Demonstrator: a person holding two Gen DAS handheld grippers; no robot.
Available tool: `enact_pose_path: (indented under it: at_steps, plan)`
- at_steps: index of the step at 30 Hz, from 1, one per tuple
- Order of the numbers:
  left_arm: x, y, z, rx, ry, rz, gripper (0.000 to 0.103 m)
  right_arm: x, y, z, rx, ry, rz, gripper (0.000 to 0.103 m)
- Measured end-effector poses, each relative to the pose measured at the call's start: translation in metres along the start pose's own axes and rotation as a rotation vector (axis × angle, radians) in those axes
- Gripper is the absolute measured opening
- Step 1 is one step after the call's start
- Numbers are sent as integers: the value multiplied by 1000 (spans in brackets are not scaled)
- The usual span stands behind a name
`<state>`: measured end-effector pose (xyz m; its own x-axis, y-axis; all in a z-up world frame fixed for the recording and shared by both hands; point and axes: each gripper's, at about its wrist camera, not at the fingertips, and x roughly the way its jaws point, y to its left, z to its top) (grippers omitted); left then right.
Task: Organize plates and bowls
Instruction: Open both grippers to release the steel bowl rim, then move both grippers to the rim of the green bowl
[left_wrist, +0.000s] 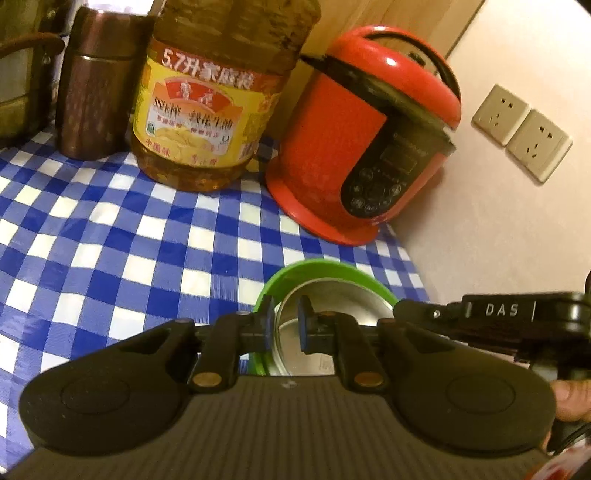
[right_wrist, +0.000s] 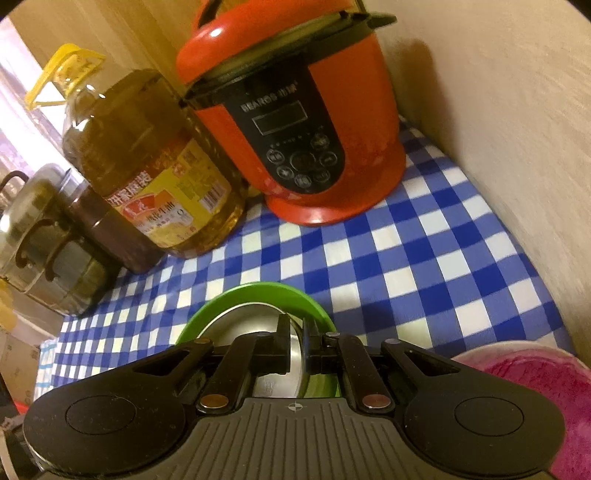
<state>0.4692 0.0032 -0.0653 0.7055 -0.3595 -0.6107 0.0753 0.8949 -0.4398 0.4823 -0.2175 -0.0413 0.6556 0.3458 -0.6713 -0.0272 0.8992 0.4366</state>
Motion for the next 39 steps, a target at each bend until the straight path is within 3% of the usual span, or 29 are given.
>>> enact_pose_path:
  at_steps: [4, 7, 9, 11, 18, 23, 39]
  plan:
    - [-9, 0, 5, -5, -45, 2, 17, -9, 2, -2, -21, -35, 19, 8]
    - [-14, 1, 6, -10, -71, -9, 22, -16, 6, -2, -45, -65, 11, 16]
    - [-16, 2, 7, -17, -77, -9, 25, -22, 7, -3, -50, -86, 10, 42]
    - [-17, 3, 6, -22, -79, -3, 31, -26, 7, -4, -45, -101, 14, 51]
    - [-23, 11, 0, -48, -66, 16, 36, -33, -3, -16, -16, -92, 19, 52]
    - [-25, 11, -6, -49, -55, 27, 51, -33, -15, -28, 32, -82, 34, 53]
    - [-8, 5, -23, -25, 25, 59, 54, -17, -22, -35, 46, -30, 24, 54]
